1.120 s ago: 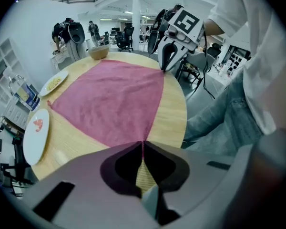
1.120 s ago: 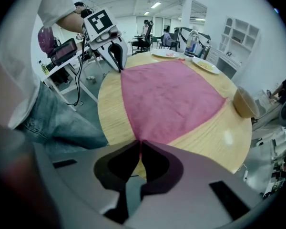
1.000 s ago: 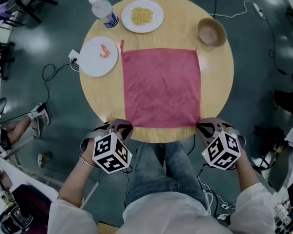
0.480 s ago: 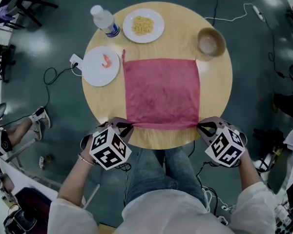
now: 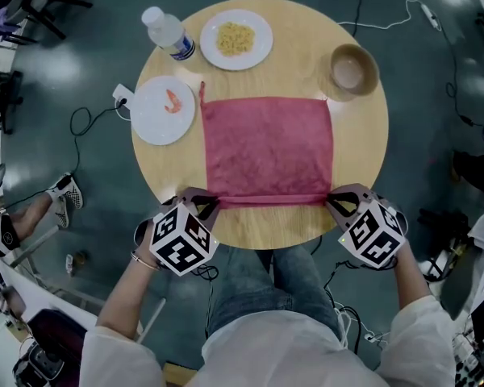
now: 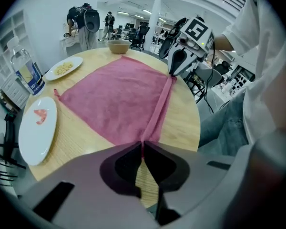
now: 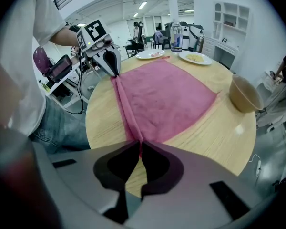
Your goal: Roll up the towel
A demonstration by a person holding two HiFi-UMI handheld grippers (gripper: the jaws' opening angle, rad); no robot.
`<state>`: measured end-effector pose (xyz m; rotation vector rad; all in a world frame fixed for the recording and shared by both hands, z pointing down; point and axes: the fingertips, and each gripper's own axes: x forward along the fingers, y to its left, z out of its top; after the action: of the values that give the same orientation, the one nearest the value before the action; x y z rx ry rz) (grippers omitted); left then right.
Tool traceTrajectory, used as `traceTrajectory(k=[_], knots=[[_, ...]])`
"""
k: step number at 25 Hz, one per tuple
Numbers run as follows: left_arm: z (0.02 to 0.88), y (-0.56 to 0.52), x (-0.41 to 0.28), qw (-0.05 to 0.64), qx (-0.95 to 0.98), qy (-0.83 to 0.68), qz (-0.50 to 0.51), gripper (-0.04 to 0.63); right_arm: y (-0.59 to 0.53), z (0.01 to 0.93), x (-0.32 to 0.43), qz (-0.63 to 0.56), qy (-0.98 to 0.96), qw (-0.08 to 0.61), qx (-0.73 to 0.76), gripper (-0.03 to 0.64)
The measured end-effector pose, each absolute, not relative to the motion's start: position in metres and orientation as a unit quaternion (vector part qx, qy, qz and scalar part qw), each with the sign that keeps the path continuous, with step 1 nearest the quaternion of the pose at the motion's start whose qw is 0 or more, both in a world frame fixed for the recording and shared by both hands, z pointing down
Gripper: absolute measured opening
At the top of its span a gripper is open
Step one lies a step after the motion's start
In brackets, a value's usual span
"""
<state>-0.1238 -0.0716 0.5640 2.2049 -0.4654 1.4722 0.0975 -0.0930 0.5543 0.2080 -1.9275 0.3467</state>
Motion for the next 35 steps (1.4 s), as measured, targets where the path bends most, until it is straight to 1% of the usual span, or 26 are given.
traceTrajectory(k=[4, 9, 12, 16, 20, 31, 35], knots=[[0.563, -0.081, -0.127, 0.227, 0.8, -0.198, 0.519, 0.034, -0.101, 0.553, 0.099, 0.139, -0.819, 0.547, 0.105, 0.039], [0.555, -0.087, -0.133, 0.231, 0.802, -0.221, 0.505, 0.105, -0.108, 0.541, 0.104, 0.136, -0.822, 0.54, 0.118, 0.073], [0.543, -0.085, -0.135, 0.213, 0.806, -0.226, 0.504, 0.12, -0.107, 0.528, 0.104, 0.119, -0.827, 0.535, 0.122, 0.086], [0.537, -0.063, -0.125, 0.162, 0.812, -0.181, 0.531, 0.117, -0.086, 0.522, 0.096, 0.101, -0.832, 0.537, 0.094, 0.086], [0.548, -0.048, -0.112, 0.131, 0.81, -0.159, 0.55, 0.106, -0.067, 0.534, 0.09, 0.084, -0.829, 0.549, 0.07, 0.086], [0.569, -0.052, -0.114, 0.125, 0.805, -0.143, 0.561, 0.091, -0.069, 0.564, 0.092, 0.055, -0.817, 0.571, 0.062, 0.077], [0.569, -0.055, -0.115, 0.116, 0.804, -0.143, 0.566, 0.057, -0.071, 0.565, 0.092, 0.053, -0.819, 0.567, 0.069, 0.059]])
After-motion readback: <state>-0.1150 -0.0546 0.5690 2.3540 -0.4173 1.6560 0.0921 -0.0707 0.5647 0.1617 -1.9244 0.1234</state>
